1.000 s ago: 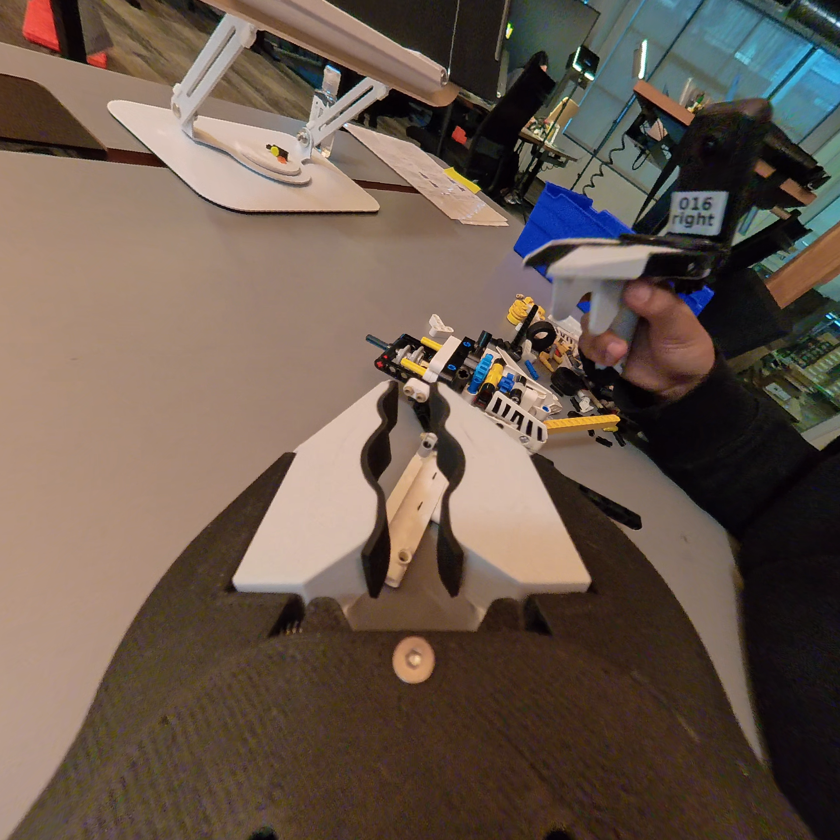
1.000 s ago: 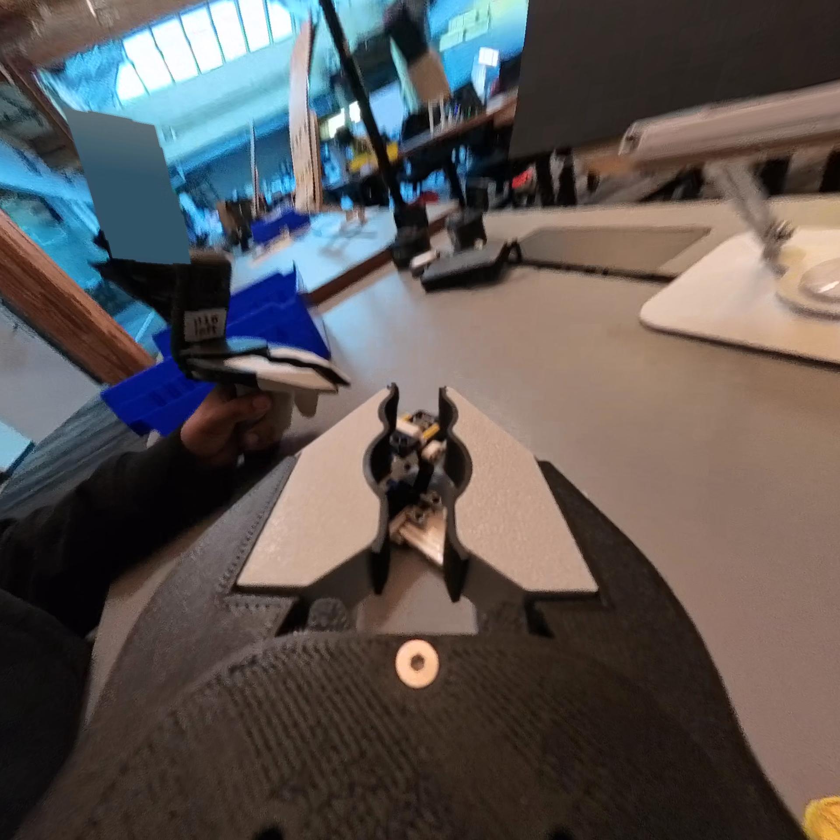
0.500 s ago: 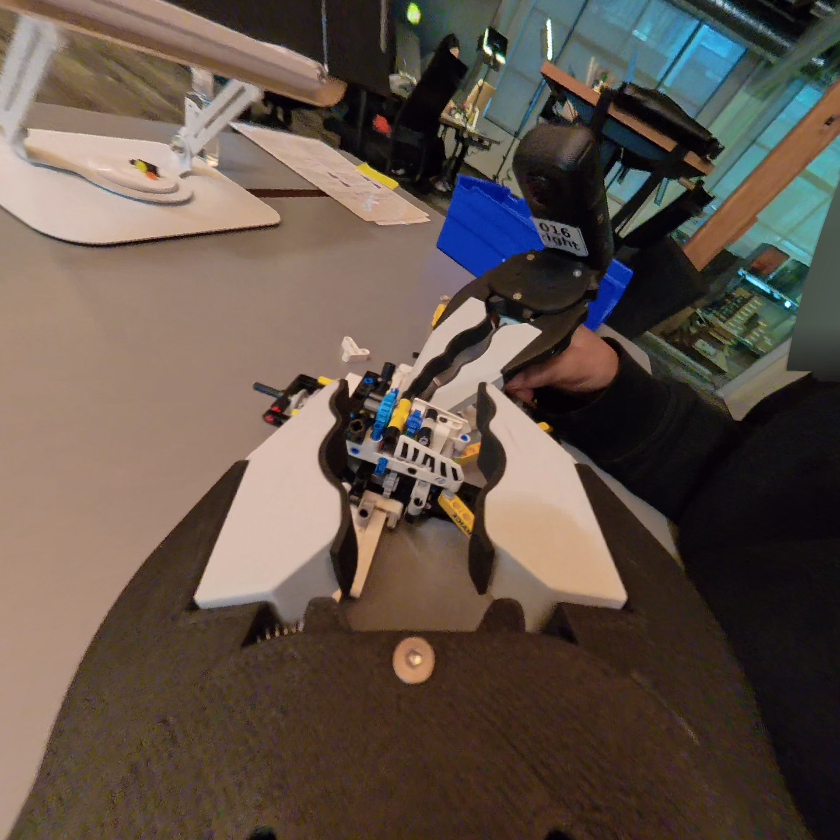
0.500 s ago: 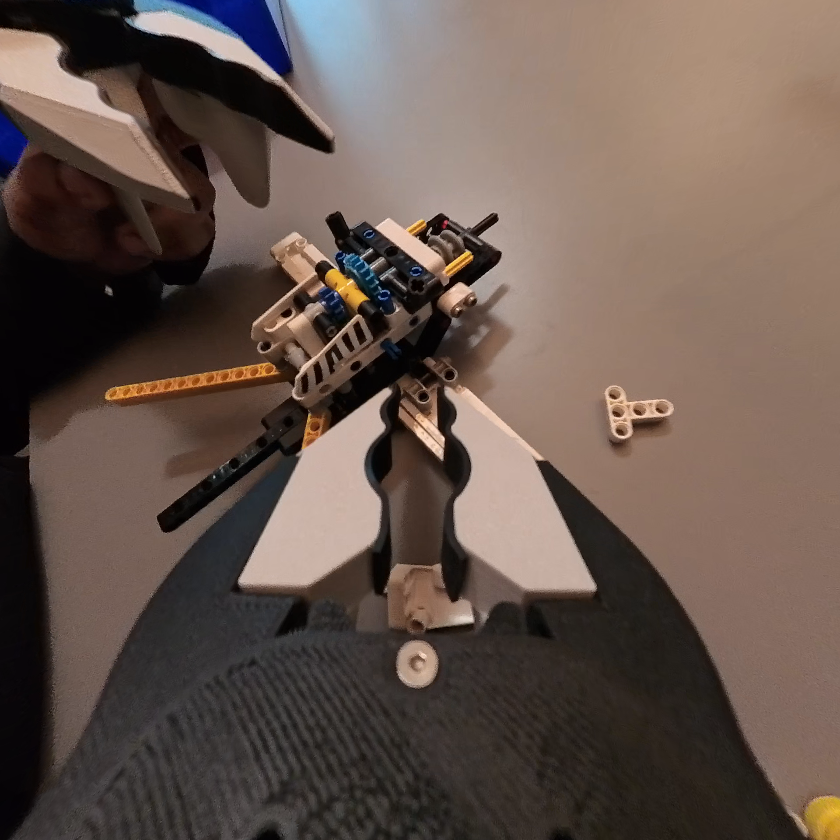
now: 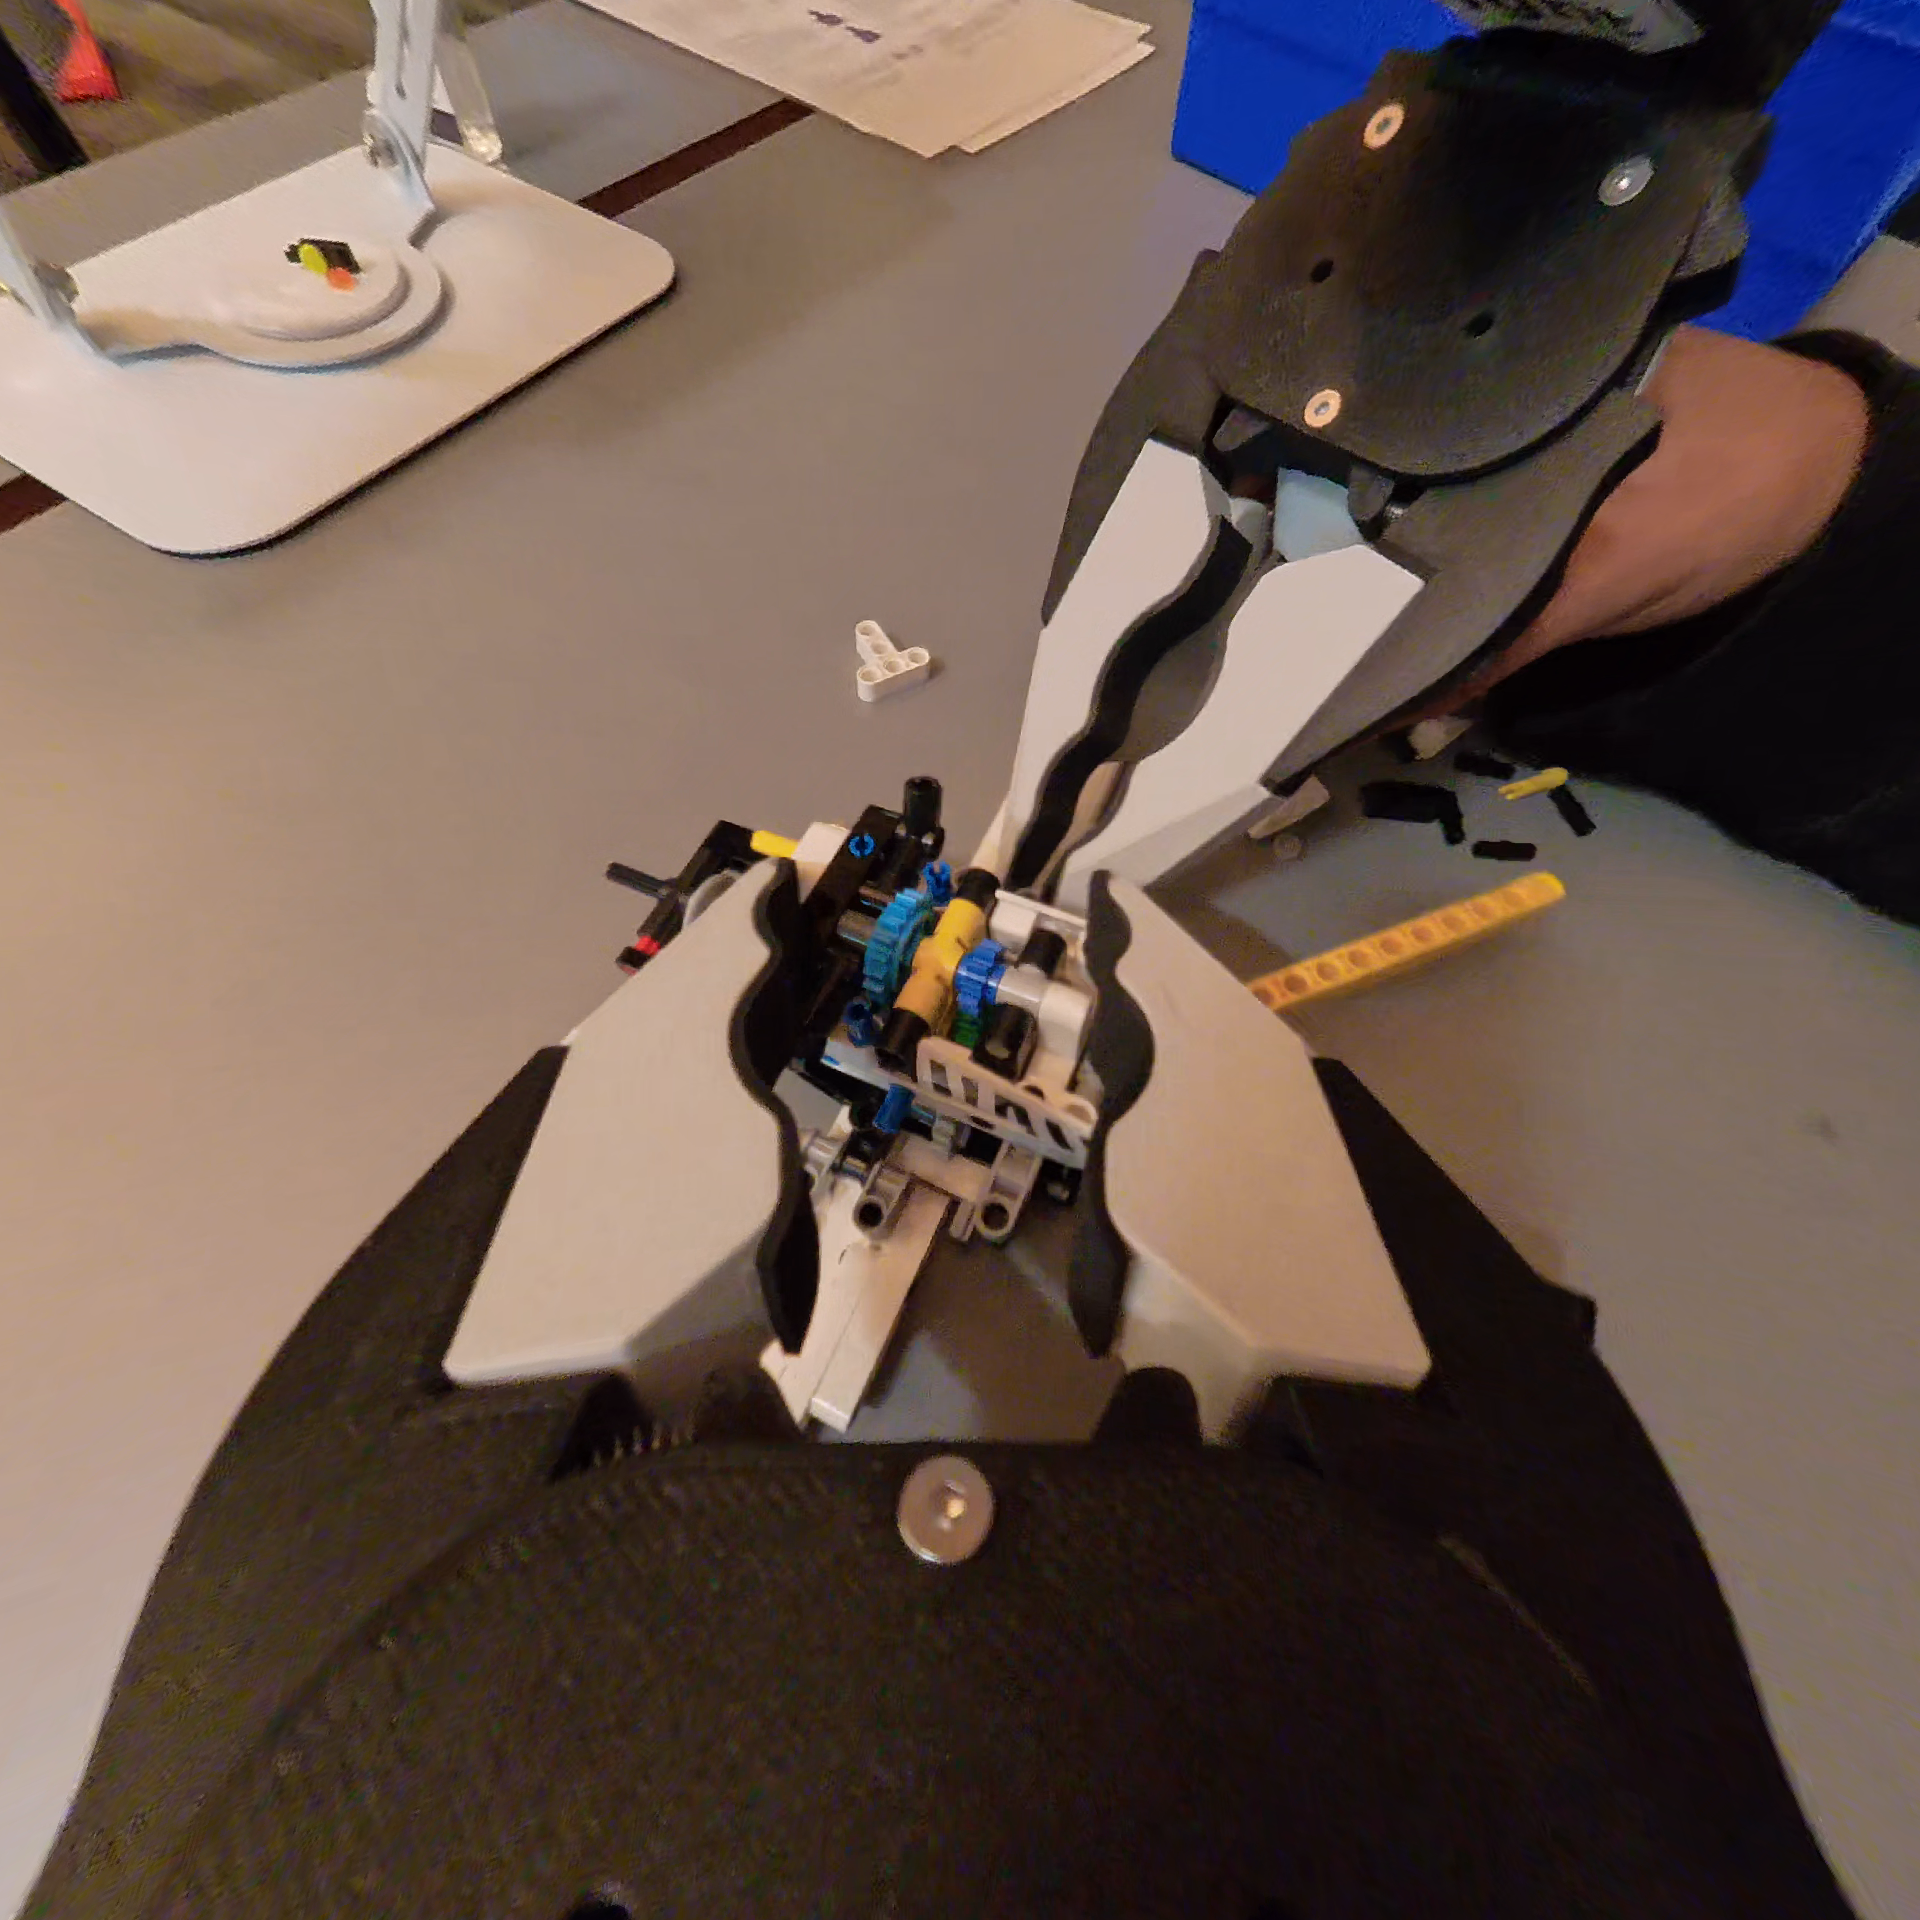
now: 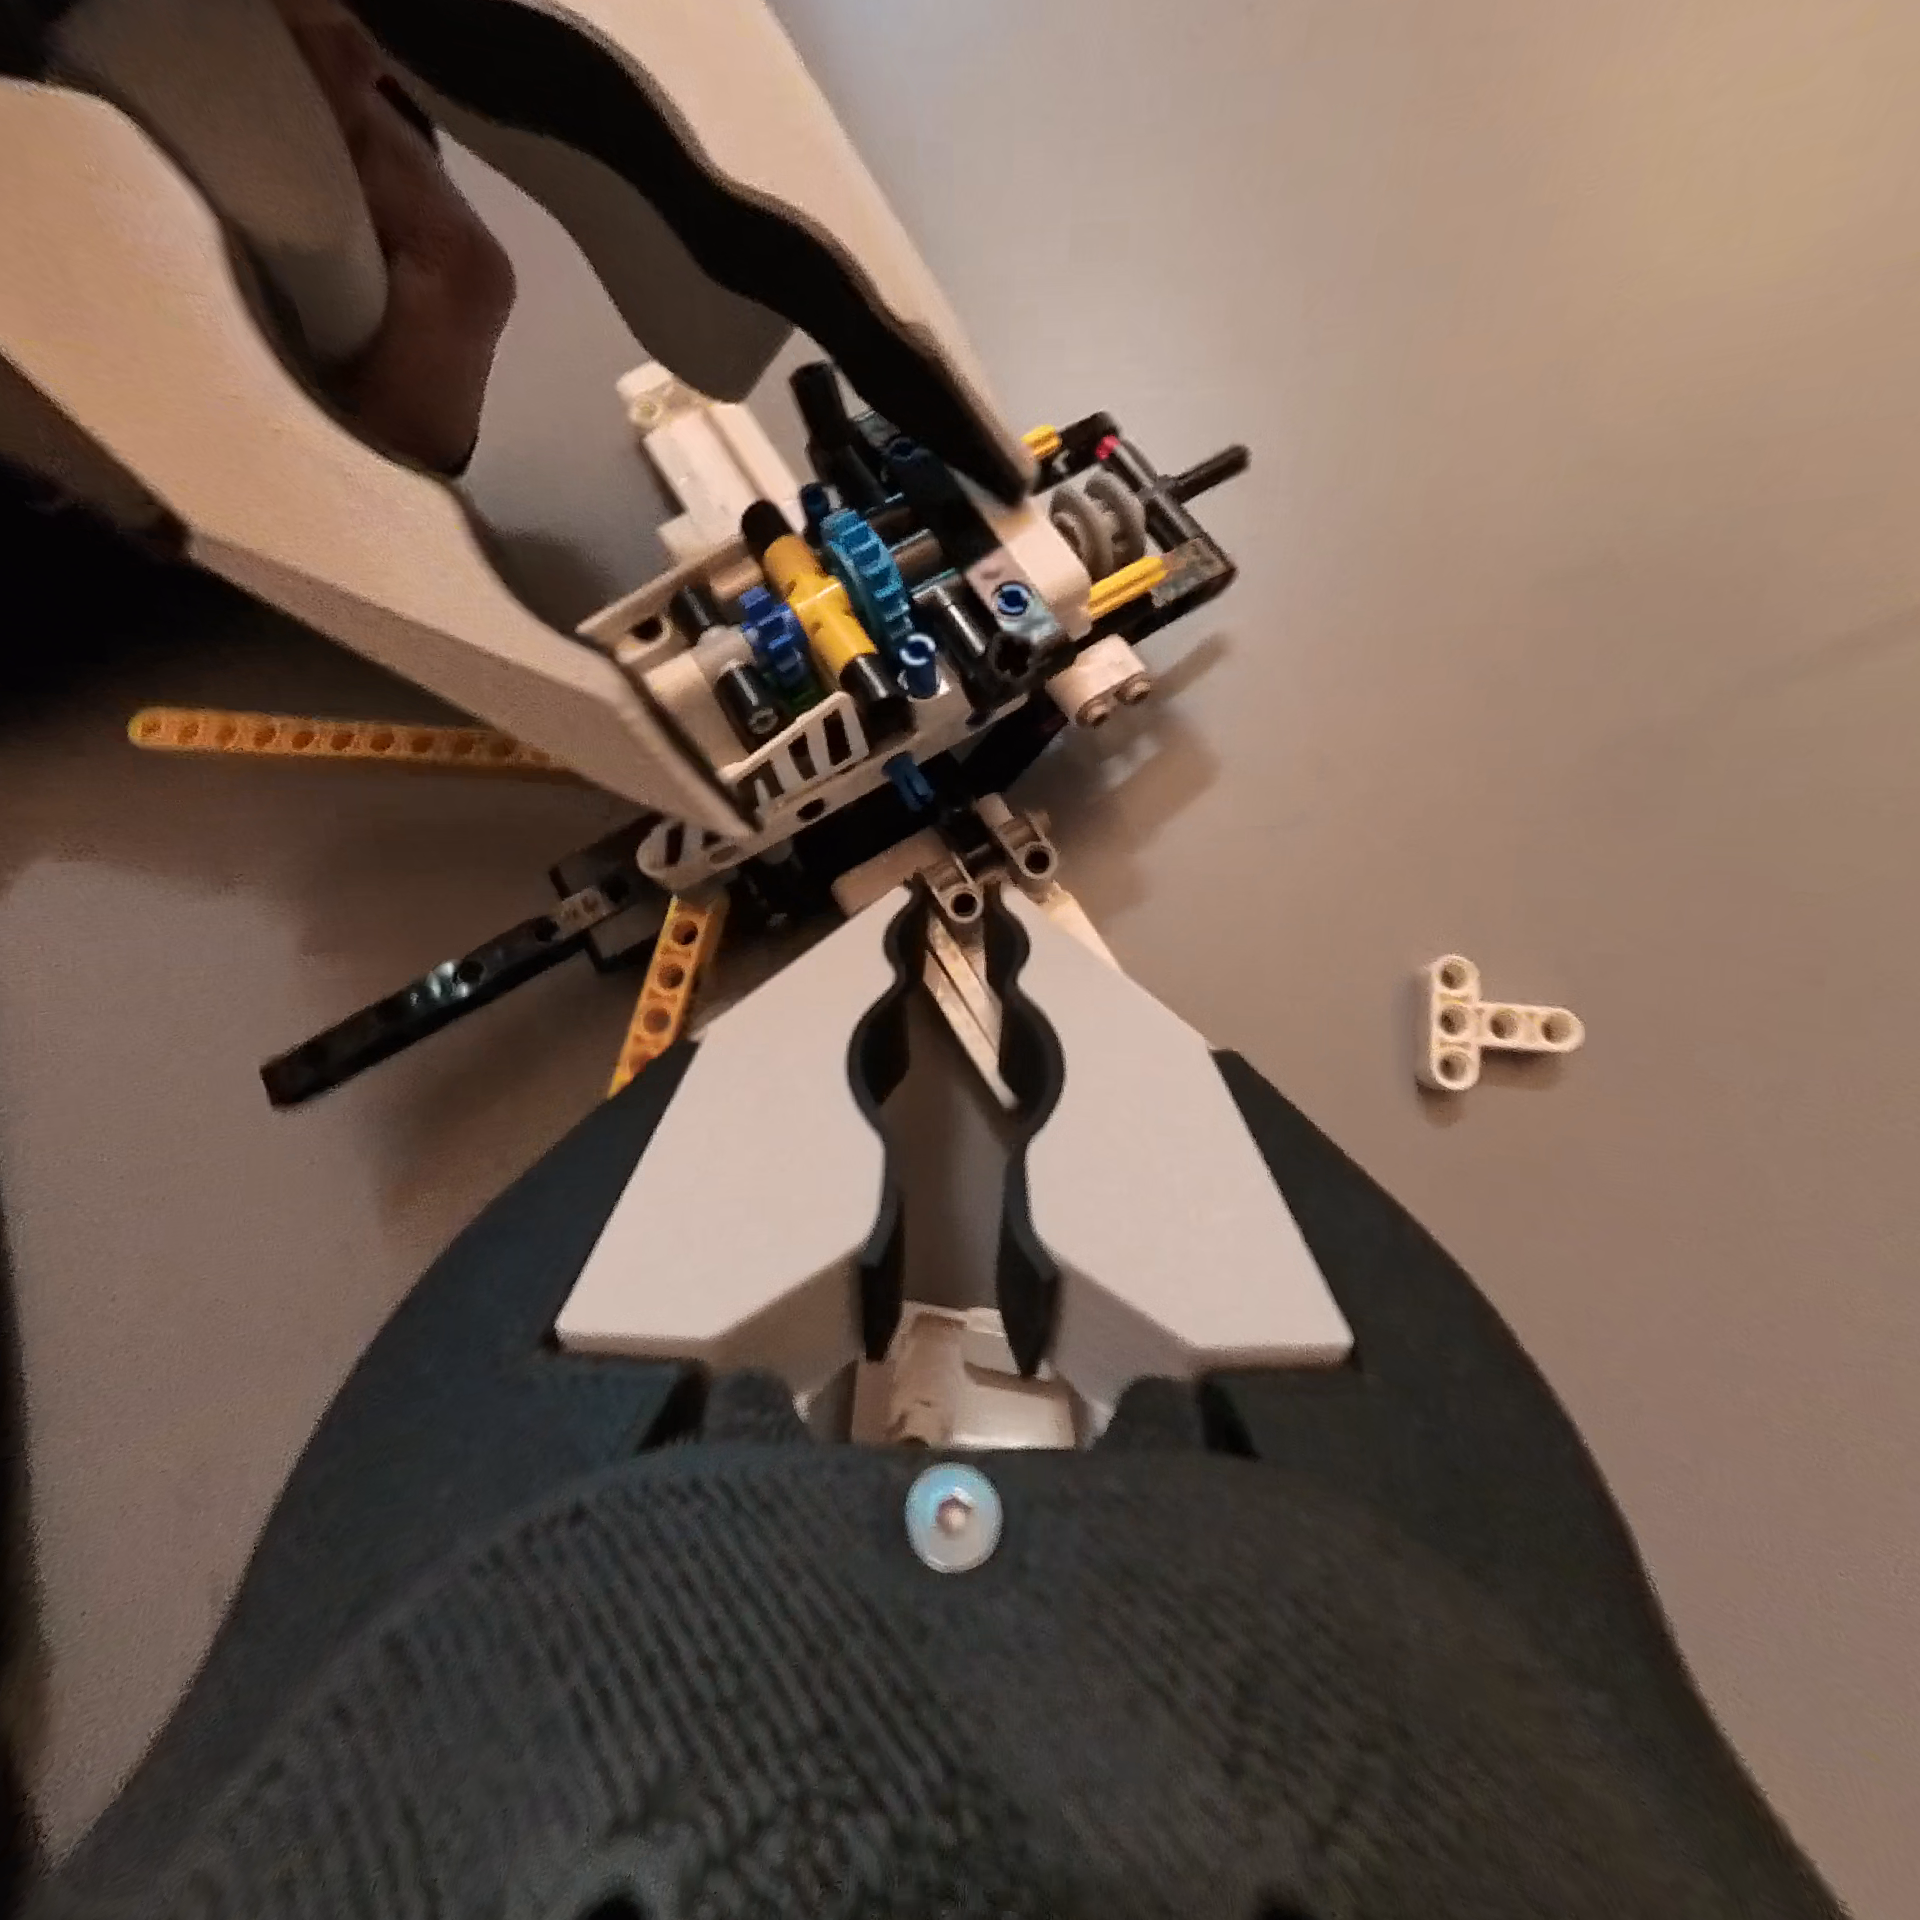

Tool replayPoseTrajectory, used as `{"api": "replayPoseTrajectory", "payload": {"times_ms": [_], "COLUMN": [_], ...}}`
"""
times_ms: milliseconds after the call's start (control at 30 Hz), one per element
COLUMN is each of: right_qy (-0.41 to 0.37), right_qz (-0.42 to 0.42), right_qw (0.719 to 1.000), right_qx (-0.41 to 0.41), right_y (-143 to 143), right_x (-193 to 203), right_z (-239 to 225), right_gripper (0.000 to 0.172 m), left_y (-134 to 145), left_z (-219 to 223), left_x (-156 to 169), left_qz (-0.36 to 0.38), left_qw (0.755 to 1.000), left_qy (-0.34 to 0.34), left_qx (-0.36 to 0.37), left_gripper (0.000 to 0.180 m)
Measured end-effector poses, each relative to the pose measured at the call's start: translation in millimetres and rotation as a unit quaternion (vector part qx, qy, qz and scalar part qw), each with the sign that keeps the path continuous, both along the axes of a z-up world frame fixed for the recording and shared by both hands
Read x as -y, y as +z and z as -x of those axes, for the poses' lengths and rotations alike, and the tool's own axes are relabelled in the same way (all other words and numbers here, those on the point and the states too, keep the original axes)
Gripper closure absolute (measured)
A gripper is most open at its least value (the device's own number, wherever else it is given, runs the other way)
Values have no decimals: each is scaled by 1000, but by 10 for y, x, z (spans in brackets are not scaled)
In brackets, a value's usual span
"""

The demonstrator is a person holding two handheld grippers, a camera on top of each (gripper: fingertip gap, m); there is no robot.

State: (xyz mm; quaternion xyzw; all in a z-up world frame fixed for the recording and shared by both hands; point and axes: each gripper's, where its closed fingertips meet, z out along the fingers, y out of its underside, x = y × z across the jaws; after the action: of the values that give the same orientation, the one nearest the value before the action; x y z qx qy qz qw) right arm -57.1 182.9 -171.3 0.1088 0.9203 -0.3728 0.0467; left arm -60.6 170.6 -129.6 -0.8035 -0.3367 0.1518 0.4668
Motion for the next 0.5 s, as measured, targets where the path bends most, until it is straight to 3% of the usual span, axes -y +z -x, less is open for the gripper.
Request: {"api": "replayPoseTrajectory", "payload": {"times_ms": [200, 500], "right_qy": [68, 81], "right_qz": [-30, -61], "right_qw": [997, 994], "right_qx": [-29, -47], "right_y": [-5, -9], "right_x": [-2, 23], "right_z": [-130, -172], "right_gripper": [166, 166], "left_y": [3, -14], "left_z": [-7, -8], "left_x": [16, 46], "left_qz": [-21, 24], "left_qw": [1000, 999], "left_qy": [-1, 13], "left_qx": [1, -24], "left_gripper": [151, 150]}}
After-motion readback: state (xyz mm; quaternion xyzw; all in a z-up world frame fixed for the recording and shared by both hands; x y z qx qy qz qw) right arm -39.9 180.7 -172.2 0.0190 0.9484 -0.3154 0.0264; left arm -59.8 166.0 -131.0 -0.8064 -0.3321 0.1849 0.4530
